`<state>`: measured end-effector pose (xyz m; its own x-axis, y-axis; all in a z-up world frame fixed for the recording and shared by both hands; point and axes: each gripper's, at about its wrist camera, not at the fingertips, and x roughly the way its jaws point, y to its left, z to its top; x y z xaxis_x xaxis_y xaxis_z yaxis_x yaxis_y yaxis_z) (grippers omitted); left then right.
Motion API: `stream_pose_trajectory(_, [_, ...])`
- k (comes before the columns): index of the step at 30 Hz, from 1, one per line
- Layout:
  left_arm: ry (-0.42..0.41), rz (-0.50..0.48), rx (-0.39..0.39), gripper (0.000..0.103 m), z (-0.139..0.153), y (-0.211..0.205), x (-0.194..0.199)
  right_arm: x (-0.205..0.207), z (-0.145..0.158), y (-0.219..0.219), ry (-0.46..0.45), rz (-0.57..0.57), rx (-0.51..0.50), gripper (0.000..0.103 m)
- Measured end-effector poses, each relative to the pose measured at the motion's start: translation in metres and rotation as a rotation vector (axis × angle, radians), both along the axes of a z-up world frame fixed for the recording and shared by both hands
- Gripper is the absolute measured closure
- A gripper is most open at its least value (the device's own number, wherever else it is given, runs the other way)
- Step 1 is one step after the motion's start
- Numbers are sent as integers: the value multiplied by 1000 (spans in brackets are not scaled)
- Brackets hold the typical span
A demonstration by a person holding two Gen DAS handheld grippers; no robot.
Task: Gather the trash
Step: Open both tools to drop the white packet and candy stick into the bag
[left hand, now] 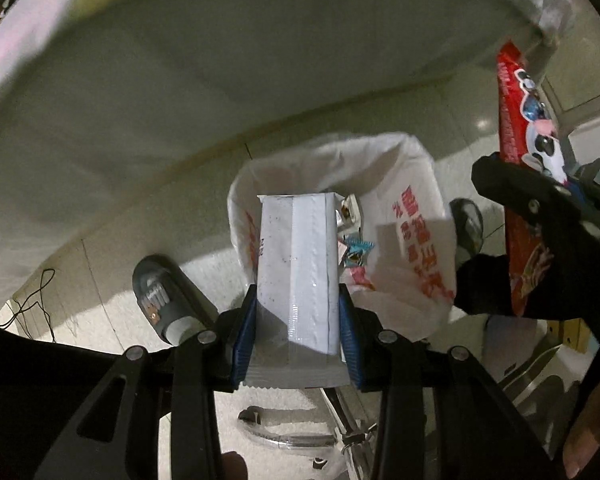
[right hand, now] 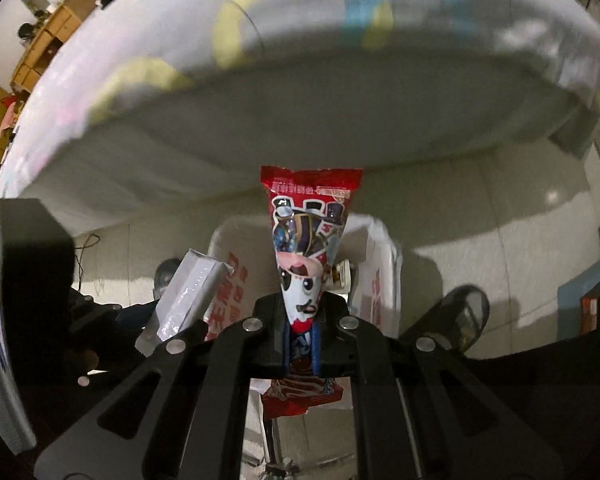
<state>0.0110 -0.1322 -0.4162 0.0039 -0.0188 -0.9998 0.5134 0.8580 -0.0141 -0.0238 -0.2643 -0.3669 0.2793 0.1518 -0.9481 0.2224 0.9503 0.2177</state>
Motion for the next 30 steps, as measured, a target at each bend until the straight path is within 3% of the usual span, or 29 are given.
stream_pose_trajectory(6, [50, 6, -3, 66, -18, -4, 3, 8, -20, 2, 48, 4, 12, 95])
stream_pose_trajectory(16, [44, -17, 10, 63, -24, -13, 0, 14, -35, 8, 92, 12, 29, 94])
stream_pose_trajectory(18, [37, -14, 8, 52, -23, -13, 0, 14, -37, 7, 104, 7, 30, 83])
stream_pose_trajectory(20, [24, -11, 5, 24, -21, -12, 1, 15, -37, 6, 109, 4, 24, 41])
stream_pose_trajectory(21, [22, -12, 2, 20, -20, -11, 1, 15, -36, 6, 107, 1, 27, 35])
stream_pose_trajectory(23, [10, -15, 10, 9, -20, -10, 0, 14, -34, 8, 101, -3, 20, 32])
stream_pose_trajectory(25, [6, -13, 16, 9, -21, -9, 0, 14, -32, 6, 99, -13, 5, 25])
stream_pose_trajectory(30, [-14, 2, 11, 8, -17, -4, 2, 11, -27, 1, 89, -56, 22, 25])
